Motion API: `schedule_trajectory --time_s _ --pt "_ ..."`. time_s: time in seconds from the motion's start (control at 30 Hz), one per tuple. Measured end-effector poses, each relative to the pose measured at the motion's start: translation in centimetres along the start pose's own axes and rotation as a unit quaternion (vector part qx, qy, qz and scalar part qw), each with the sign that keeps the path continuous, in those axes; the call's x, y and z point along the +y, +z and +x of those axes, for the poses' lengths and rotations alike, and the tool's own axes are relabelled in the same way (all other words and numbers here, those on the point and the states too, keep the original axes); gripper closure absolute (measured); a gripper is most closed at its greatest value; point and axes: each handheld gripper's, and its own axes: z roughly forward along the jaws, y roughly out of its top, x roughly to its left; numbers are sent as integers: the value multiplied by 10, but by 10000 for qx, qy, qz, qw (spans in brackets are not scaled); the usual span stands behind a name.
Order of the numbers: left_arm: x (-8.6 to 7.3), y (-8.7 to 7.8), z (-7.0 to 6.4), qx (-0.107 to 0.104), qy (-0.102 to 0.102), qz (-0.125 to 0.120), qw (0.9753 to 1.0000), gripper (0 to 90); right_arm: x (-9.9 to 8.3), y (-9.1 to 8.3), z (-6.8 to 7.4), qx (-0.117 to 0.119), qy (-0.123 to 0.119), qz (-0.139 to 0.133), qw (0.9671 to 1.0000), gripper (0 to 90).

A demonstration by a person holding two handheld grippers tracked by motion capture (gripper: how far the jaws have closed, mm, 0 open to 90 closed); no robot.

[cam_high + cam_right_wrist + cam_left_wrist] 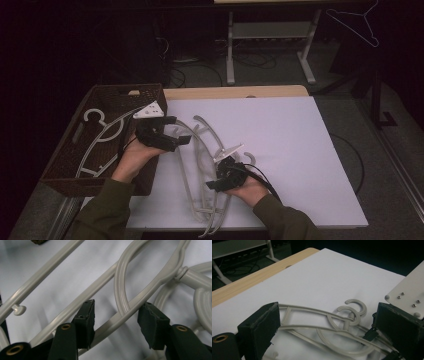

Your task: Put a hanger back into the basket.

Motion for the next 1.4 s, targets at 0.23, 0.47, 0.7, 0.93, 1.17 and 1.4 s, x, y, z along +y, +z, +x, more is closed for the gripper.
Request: schedule_trajectory --time_s 0.23,0.47,0.7,0.93,1.17,1.4 --pt "-1 0 1 15 6 35 10000 57 2 1 -2 -69 145 29 9999 524" --pt "0 -1 1 21 -3 7 10000 58 4 -4 -4 -191 315 -25 9993 572" --pt "0 -1 2 23 -14 18 10000 58 4 -12 -11 -331 436 -85 9985 630" --pt "-1 -2 2 34 -28 1 10000 58 3 -16 -15 -409 424 -62 9982 648" --pt "0 -4 3 42 -15 -13 10000 61 4 -31 -24 -419 443 -149 9980 698" --pt "0 -3 3 38 -11 -1 10000 61 5 -47 -35 -418 499 -349 9973 747"
